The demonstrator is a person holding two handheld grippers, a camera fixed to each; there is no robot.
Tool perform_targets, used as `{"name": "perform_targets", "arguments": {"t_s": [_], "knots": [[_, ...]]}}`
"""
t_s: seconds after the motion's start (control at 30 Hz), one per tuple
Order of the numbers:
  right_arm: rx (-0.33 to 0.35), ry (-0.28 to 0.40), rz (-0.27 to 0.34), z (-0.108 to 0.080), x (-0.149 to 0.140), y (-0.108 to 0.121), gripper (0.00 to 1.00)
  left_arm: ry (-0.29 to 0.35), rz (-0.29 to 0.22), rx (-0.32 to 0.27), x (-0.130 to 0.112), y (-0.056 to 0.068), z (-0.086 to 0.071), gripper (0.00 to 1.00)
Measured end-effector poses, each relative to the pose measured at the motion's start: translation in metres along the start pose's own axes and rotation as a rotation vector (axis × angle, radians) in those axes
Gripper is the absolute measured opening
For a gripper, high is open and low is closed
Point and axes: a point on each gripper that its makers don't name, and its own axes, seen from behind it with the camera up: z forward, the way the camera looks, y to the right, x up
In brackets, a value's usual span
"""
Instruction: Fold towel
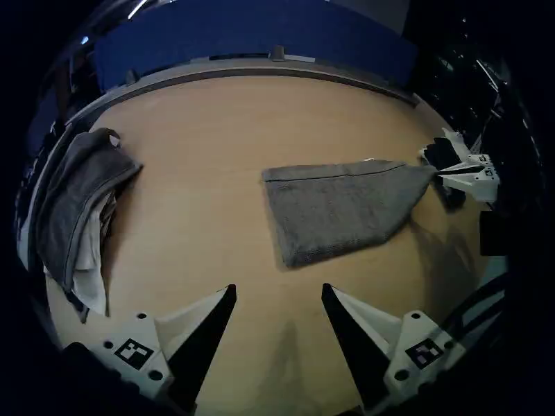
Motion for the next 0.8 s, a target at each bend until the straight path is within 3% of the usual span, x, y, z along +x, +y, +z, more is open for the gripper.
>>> {"name": "perform_targets", "arguments": {"t_s": [0.8], "knots": [[0.087, 0.049, -0.157, 0.032, 0.073, -0.052, 0.01, 0.032, -0.06, 0.01, -0.009, -0.016, -0.016, 0.91]]}}
